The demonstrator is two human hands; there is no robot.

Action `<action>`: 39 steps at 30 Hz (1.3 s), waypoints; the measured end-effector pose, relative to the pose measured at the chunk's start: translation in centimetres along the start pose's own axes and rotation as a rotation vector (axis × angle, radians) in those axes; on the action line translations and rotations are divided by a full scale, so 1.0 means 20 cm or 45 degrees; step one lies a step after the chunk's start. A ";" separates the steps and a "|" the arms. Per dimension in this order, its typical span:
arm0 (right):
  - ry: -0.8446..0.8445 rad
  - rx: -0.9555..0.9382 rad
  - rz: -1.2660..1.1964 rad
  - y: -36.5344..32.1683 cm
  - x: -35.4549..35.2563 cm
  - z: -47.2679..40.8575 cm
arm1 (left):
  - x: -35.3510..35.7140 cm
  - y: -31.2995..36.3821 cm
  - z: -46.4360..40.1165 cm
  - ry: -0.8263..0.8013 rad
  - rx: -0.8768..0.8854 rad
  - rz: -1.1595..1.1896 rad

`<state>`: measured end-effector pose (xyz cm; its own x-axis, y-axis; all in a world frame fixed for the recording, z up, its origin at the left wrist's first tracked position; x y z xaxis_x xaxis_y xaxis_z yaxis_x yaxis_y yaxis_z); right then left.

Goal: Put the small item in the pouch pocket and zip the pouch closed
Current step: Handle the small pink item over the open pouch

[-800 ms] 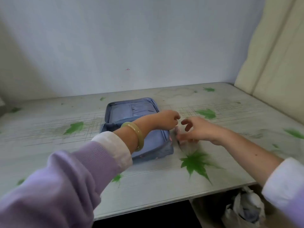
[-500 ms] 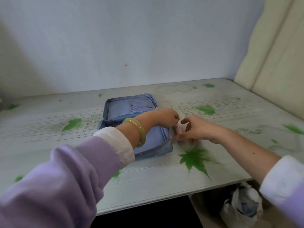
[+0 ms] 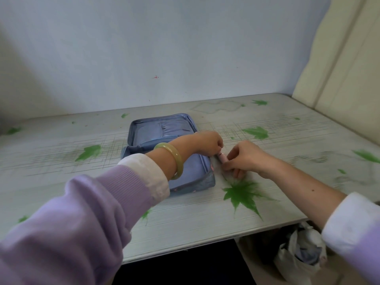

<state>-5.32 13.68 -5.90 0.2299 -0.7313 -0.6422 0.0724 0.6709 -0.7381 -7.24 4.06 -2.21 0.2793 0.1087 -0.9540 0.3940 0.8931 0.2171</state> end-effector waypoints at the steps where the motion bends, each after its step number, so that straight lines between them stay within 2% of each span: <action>1: 0.006 0.008 -0.009 0.00 0.00 0.00 | 0.00 -0.01 0.00 0.006 -0.001 -0.006; 15: 0.061 -0.016 -0.093 -0.03 -0.11 0.03 | -0.09 -0.04 -0.01 0.291 0.047 -0.075; 22: 0.074 -0.027 -0.068 -0.07 -0.17 0.02 | -0.14 -0.04 0.00 0.347 0.052 -0.142; 32: 0.104 -0.144 0.012 -0.24 -0.26 -0.04 | -0.28 -0.11 0.06 0.456 0.068 0.092; 39: 0.066 -0.244 0.049 -0.42 -0.26 -0.07 | -0.40 -0.20 0.15 0.585 0.070 0.149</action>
<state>-8.43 11.62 3.43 0.1781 -0.7142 -0.6768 -0.1227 0.6663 -0.7355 -8.47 -1.62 5.08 -0.0865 0.3997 -0.9126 0.4323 0.8403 0.3270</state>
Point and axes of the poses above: each hand's wrist, its own z-axis away from the middle knuckle, its own x-axis out of the palm, y = z × x, the point moved 8 cm from there along -z, towards the middle knuckle, and after that the axes turned 1 degree about y, right-handed, at the moved point
